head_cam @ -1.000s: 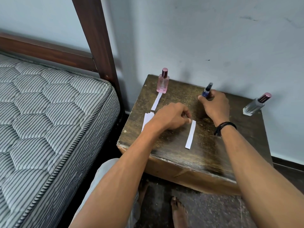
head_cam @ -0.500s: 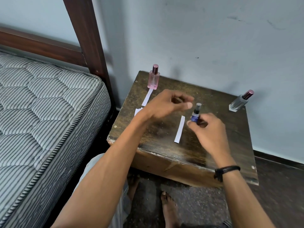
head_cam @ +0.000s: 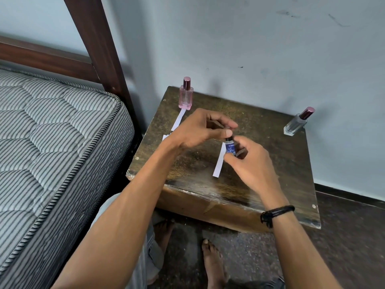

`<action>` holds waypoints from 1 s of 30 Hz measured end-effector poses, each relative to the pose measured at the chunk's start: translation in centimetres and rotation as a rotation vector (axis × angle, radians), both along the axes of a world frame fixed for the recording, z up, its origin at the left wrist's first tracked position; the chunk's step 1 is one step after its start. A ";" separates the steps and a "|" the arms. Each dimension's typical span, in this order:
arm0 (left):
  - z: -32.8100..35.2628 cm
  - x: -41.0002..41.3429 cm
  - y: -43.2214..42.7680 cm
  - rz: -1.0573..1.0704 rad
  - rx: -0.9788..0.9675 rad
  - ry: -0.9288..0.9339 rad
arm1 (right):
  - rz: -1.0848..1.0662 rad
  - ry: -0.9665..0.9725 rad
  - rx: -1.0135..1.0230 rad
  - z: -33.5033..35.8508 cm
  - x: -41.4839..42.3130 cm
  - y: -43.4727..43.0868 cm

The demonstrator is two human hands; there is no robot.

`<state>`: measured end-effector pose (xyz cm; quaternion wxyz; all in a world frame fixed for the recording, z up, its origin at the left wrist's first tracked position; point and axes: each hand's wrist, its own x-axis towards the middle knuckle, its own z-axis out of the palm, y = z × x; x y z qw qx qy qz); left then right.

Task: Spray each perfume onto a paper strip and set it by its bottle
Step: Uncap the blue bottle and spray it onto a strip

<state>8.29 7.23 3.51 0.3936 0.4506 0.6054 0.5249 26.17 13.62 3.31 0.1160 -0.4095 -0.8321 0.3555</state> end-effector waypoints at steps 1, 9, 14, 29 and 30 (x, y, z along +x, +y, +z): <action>-0.1 0.0 0.0 0.002 0.003 -0.012 | -0.006 0.010 0.001 0.0 0.1 0.0; -0.4 -0.5 0.0 0.033 0.003 -0.043 | 0.007 0.056 0.009 -0.3 -0.2 0.6; -0.3 -0.4 0.1 0.038 0.002 -0.025 | 0.011 0.041 0.042 -0.7 -0.2 0.8; -0.2 -1.0 0.1 0.071 0.009 0.070 | 0.016 0.040 0.104 0.1 -0.2 0.2; -0.2 -1.0 0.1 0.072 0.008 0.072 | 0.013 0.040 0.111 0.2 -0.2 0.1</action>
